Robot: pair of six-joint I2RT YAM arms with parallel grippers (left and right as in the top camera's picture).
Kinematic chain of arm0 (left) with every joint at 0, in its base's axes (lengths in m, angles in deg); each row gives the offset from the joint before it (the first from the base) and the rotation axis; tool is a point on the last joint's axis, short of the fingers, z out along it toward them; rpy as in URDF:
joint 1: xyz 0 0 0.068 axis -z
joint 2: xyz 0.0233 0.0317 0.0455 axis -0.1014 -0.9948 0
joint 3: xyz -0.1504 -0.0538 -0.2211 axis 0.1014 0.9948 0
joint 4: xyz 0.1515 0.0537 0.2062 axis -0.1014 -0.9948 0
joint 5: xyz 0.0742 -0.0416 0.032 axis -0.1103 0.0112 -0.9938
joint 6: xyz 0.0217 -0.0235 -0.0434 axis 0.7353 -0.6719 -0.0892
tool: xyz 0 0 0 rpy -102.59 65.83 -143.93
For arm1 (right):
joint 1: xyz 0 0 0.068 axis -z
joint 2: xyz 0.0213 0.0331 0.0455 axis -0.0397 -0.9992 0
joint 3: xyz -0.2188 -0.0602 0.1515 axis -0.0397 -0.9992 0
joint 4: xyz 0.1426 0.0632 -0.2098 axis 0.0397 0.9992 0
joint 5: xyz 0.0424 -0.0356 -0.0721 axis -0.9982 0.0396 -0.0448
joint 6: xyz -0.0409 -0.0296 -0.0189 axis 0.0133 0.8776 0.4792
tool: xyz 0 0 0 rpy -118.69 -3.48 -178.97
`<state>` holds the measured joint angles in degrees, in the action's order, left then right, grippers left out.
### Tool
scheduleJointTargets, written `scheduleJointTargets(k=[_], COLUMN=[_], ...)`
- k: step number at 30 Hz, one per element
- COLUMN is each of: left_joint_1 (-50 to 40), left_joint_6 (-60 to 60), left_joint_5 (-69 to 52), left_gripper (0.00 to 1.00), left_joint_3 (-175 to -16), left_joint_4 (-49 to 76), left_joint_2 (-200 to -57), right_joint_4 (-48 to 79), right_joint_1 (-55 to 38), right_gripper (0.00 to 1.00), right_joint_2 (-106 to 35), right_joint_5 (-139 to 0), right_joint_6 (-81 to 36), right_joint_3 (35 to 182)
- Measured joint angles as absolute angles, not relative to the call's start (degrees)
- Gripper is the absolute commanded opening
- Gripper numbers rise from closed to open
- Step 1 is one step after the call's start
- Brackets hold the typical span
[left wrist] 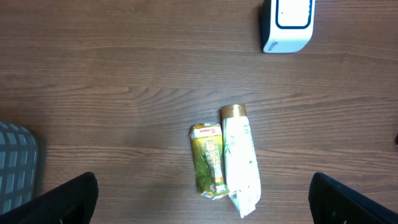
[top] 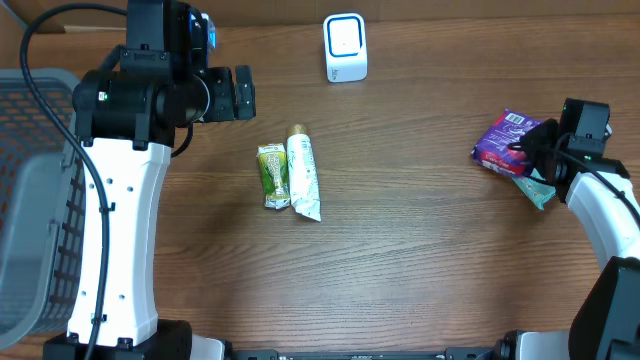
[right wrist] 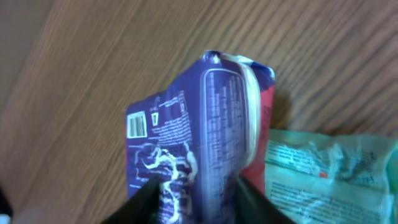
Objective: Scan the item barcode
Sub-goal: 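Carry purple bag right and set it down beside the teal pack, then move right gripper left to the white tube and lower onto it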
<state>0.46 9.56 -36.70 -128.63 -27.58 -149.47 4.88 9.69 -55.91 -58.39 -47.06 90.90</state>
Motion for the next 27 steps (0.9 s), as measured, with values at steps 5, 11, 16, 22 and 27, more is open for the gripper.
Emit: scheduleJointTargets(k=[5, 11, 16, 22, 27], left_joint_1=[0.5, 0.5, 0.5, 0.5, 0.5], left_joint_6=[9.6, 9.6, 9.6, 9.6, 9.6], left_joint_5=[-36.7, -36.7, -36.7, -36.7, -36.7], left_gripper=[0.99, 1.00, 1.00, 1.00, 1.00], left_joint_3=[-128.6, -128.6, -128.6, -128.6, -128.6], left_joint_4=[-27.6, -27.6, -27.6, -27.6, -27.6], left_joint_2=[-149.5, -149.5, -149.5, -149.5, -149.5], right_joint_4=[13.5, 23.7, 26.7, 21.5, 16.6], right_joint_1=[9.7, 8.5, -0.1, -15.6, -25.8], right_gripper=[0.84, 0.79, 0.73, 0.69, 0.68], right_joint_2=[-55.9, -54.6, -52.3, -53.2, -60.1], right_joint_5=[-62.1, -70.0, -75.0, -77.6, -78.7], right_joint_6=[-43.5, -36.8, -32.2, -30.6, -30.3], right_joint_3=[92.2, 102.6, 111.7, 112.7, 112.7])
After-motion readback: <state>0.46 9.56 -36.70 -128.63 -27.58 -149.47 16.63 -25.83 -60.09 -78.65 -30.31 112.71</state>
